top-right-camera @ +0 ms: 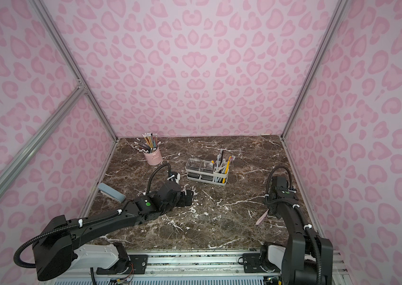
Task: Place the toothbrush into the toothbrush holder
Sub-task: Pick up the toothbrush from the center of the board.
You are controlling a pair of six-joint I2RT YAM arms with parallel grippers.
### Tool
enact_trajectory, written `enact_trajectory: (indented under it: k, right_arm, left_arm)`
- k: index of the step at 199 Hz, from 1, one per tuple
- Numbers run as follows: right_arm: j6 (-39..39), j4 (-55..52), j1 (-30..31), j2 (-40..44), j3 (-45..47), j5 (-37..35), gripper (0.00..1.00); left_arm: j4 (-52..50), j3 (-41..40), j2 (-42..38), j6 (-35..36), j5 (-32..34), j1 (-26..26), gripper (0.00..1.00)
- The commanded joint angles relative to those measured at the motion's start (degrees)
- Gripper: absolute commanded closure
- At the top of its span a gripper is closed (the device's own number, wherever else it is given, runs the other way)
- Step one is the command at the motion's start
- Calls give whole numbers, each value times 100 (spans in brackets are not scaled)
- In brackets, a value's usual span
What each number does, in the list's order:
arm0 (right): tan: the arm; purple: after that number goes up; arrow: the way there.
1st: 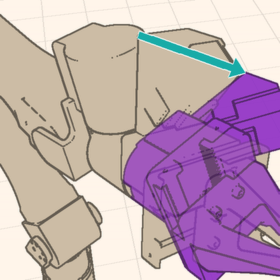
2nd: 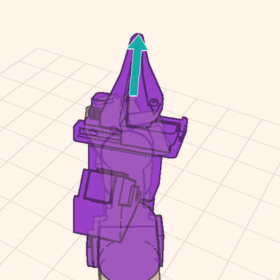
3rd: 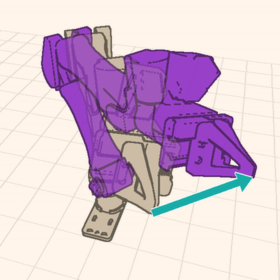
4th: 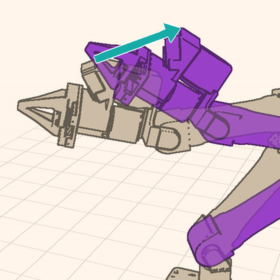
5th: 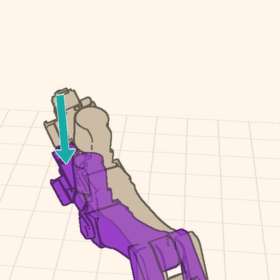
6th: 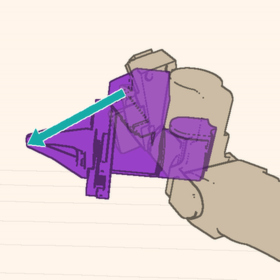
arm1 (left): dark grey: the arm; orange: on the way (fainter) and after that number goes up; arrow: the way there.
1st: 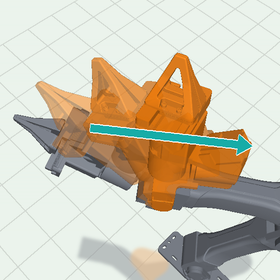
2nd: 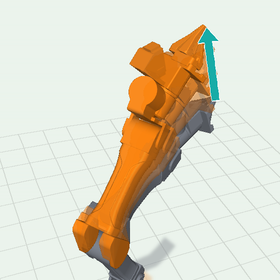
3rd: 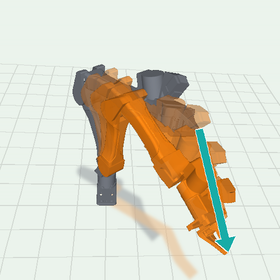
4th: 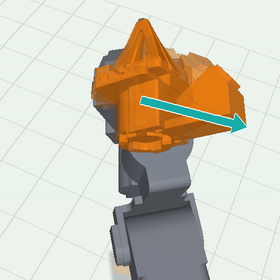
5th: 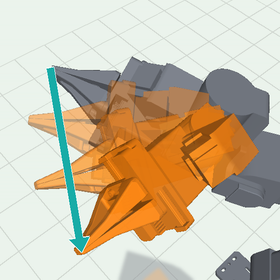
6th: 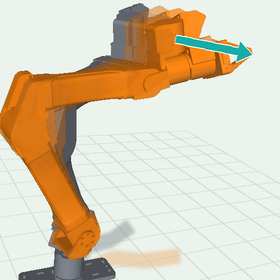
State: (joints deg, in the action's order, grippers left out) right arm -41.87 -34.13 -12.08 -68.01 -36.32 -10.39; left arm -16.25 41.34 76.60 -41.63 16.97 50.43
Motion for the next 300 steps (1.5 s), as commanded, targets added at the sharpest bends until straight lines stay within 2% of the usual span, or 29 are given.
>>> enact_trajectory:
  k: [1, 94, 149, 158, 203, 233, 259, 300]
  right_arm:
    - [100, 32, -80, -113, -87, 58, 36]
    - [274, 360, -120, -500, -121, 64, 57]
    - [299, 651, -118, -819, -88, -86, 64]
    - [323, 693, -120, -894, -84, -107, 69]
    - [397, 940, -124, -1140, -51, -170, 77]
    - [391, 1046, -131, -1284, -78, -157, 77]
    - [389, 1324, -124, -1223, 3, 125, 73]
    - [397, 1479, -106, -1451, -60, 291, 75]
  left_arm:
    - [152, 34, 88, 22, 39, -6, 4]
    - [342, -140, 83, 41, -3, 9, 4]
    - [369, -179, 74, 49, 39, 5, 5]
    - [364, -180, 83, 58, 54, 1, 4]
    - [350, -162, 144, 60, 101, 7, 5]
    - [341, -136, 198, 49, 103, 9, 5]
    - [322, -145, 192, 41, 167, 4, 5]
    - [307, -161, 163, 27, 210, 2, 5]
